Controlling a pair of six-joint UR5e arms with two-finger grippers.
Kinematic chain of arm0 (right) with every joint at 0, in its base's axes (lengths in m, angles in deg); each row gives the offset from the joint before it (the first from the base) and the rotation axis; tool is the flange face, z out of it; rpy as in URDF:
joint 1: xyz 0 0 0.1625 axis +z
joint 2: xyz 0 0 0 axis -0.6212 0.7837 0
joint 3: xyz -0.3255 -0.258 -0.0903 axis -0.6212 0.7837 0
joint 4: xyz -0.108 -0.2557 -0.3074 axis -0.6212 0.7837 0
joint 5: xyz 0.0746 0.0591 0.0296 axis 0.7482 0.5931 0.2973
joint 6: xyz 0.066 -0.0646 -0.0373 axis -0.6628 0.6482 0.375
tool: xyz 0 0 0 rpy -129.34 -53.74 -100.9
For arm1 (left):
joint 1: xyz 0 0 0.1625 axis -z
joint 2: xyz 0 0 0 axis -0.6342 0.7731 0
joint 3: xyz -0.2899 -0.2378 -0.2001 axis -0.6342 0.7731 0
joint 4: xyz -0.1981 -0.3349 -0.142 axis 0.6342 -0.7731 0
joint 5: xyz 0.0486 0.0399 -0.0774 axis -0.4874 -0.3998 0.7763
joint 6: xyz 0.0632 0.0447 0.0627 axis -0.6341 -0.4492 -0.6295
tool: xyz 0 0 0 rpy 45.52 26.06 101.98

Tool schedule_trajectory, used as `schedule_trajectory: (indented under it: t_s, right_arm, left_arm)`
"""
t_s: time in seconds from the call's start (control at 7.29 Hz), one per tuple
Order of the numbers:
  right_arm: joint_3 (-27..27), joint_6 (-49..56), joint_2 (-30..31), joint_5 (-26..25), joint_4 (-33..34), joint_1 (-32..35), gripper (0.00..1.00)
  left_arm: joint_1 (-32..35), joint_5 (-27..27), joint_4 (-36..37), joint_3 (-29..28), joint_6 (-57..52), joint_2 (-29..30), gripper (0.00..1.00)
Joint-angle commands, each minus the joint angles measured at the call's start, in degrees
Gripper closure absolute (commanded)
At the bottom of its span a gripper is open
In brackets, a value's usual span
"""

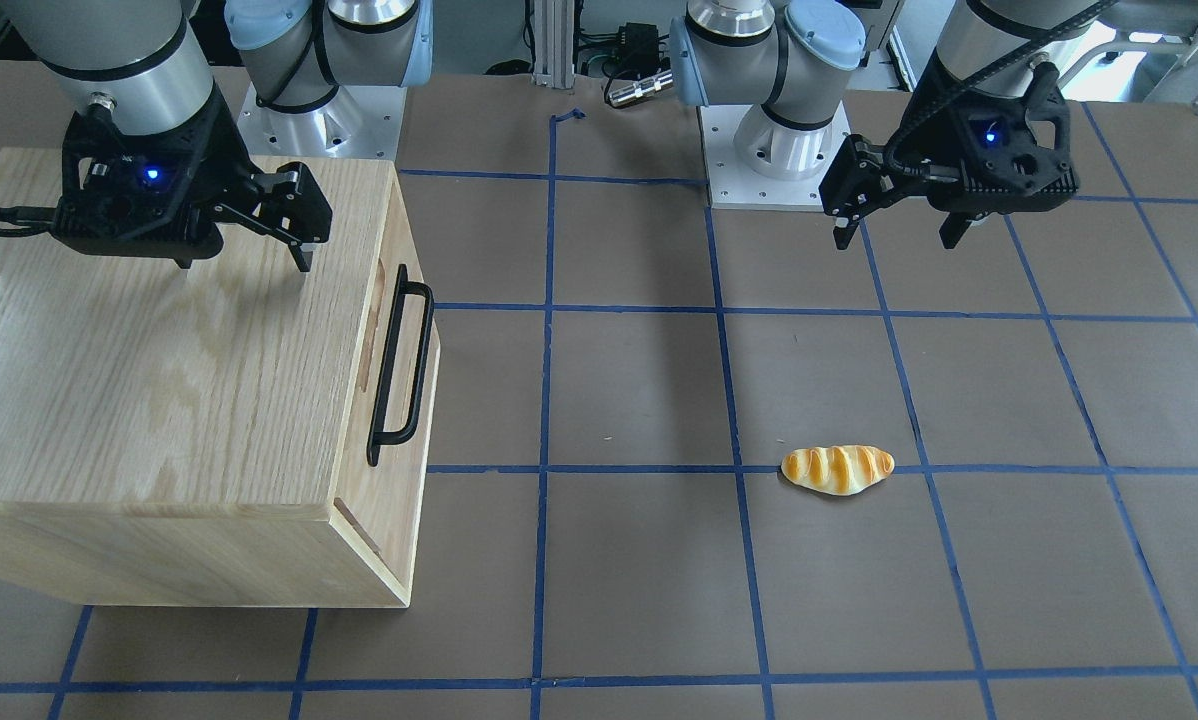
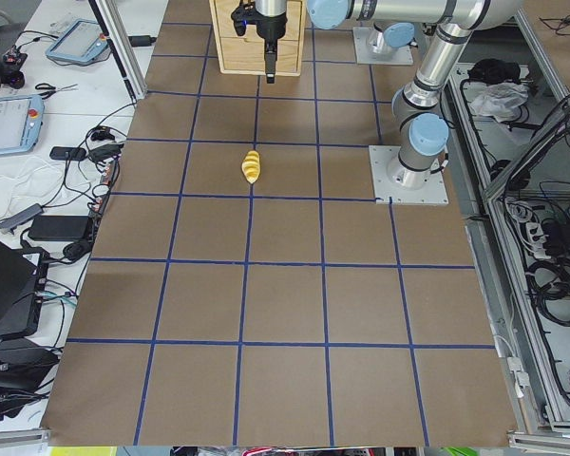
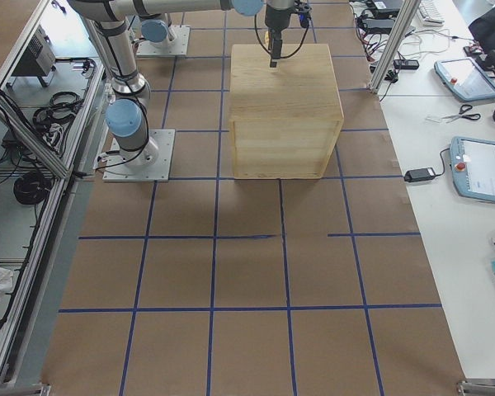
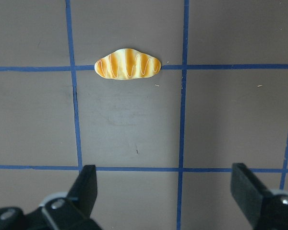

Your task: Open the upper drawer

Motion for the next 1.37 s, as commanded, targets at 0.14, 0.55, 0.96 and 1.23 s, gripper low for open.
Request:
schedule_trajectory:
  t_s: [0.14, 0.55, 0.96, 1.23]
  right_arm:
    - [-0.08, -0.03, 0.0, 0.0, 0.0, 0.0, 0.0]
    - [0.0, -0.03, 0.0, 0.0, 0.0, 0.0, 0.0]
    - [-0.08, -0.03, 0.0, 0.0, 0.0, 0.0, 0.0]
    - [0.0, -0.03, 0.0, 0.0, 0.0, 0.0, 0.0]
  left_arm:
    - [0.0, 0.01, 0.13, 0.02, -0.17, 0.1, 0.0]
    - [0.0, 0.27, 0.04, 0.11, -0.26, 0.1, 0.0]
    - [-0.09, 0.72, 0.48, 0.81, -0.18, 0.01, 0.0]
    - [-0.18, 0.37, -0.04, 0.29, -0.18, 0.01, 0.0]
